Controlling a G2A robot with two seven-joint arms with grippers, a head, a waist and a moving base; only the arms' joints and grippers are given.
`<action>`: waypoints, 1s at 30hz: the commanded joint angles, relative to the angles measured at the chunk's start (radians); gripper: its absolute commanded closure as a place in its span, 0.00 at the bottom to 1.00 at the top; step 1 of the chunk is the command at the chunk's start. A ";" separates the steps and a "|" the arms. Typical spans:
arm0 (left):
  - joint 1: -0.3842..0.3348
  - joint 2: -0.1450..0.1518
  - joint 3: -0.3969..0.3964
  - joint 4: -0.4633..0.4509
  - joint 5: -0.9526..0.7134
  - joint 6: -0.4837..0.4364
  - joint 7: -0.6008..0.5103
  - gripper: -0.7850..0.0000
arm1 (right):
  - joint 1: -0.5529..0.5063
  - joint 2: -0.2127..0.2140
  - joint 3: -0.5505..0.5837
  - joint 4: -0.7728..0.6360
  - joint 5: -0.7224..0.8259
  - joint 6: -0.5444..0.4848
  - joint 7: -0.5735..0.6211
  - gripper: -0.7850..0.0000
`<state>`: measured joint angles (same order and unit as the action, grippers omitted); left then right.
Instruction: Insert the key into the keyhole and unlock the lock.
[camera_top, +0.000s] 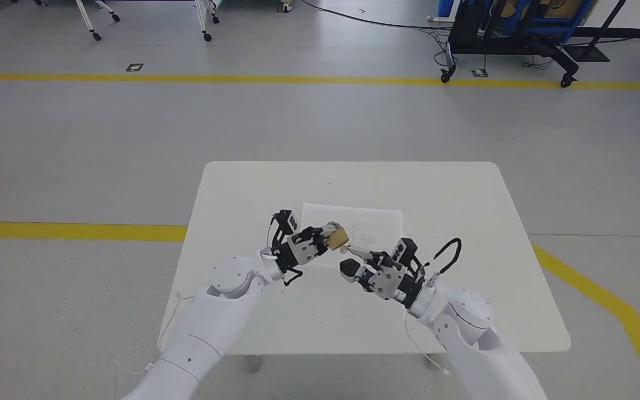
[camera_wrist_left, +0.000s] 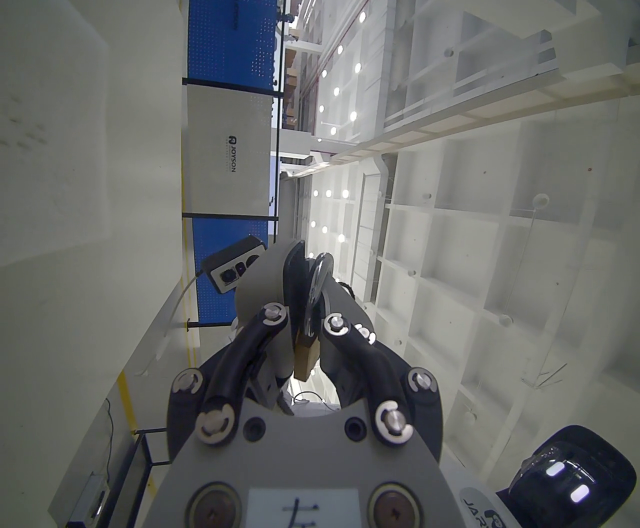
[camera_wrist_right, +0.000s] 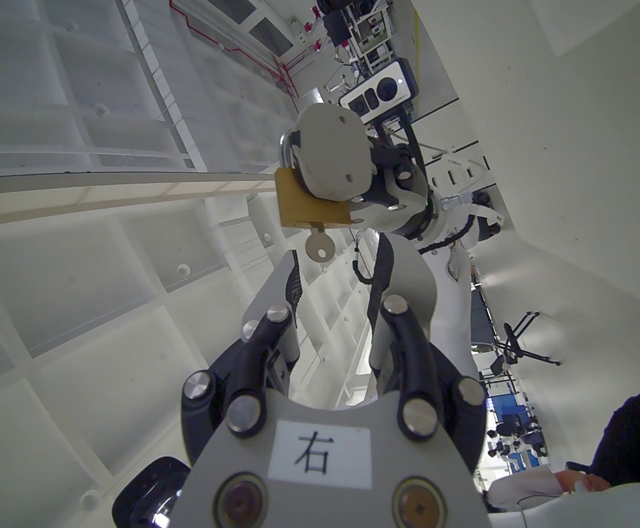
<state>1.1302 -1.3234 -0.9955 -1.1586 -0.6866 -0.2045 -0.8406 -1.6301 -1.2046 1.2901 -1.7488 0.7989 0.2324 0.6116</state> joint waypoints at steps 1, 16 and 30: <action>0.000 0.000 -0.001 0.000 0.005 0.002 -0.003 1.00 | -0.002 0.001 0.003 -0.006 0.001 -0.002 -0.002 0.62; -0.001 -0.001 -0.002 -0.002 0.039 0.007 -0.017 1.00 | 0.005 0.004 -0.013 -0.009 -0.007 0.012 -0.016 1.00; 0.001 -0.001 0.001 -0.016 0.095 -0.041 -0.045 1.00 | -0.012 -0.006 0.008 0.044 0.269 0.026 -0.009 1.00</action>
<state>1.1311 -1.3248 -0.9962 -1.1711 -0.6076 -0.2326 -0.8816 -1.6404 -1.2087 1.2942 -1.7181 0.9979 0.2518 0.5860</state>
